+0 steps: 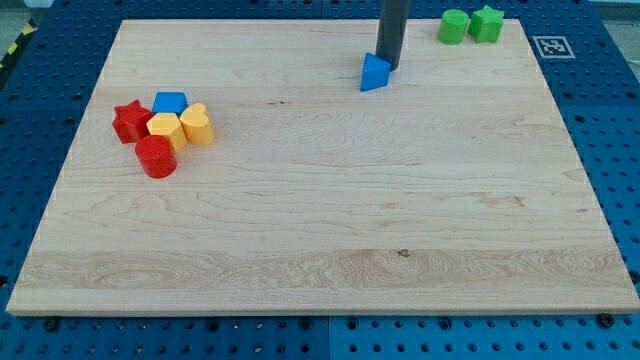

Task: Place the triangle parallel to the red circle

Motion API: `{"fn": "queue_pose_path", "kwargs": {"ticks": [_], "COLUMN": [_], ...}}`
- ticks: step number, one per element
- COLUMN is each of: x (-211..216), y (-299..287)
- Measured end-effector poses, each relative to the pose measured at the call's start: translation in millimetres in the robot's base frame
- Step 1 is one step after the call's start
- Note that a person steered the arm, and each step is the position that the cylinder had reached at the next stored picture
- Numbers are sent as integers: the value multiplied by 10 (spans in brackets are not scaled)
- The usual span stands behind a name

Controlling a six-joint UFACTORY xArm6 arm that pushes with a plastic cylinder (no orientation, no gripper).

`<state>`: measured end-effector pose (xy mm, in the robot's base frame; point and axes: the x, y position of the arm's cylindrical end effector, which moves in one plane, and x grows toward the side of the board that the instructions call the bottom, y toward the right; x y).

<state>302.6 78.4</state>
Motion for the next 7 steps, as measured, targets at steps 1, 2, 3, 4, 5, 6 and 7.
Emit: {"fn": "queue_pose_path", "kwargs": {"ticks": [1,2,3,4,5,6,7], "x": [205,364,553,819,1049,1151,1151], "y": [-218,-491,-727,-799,-842,-890,-1026]}}
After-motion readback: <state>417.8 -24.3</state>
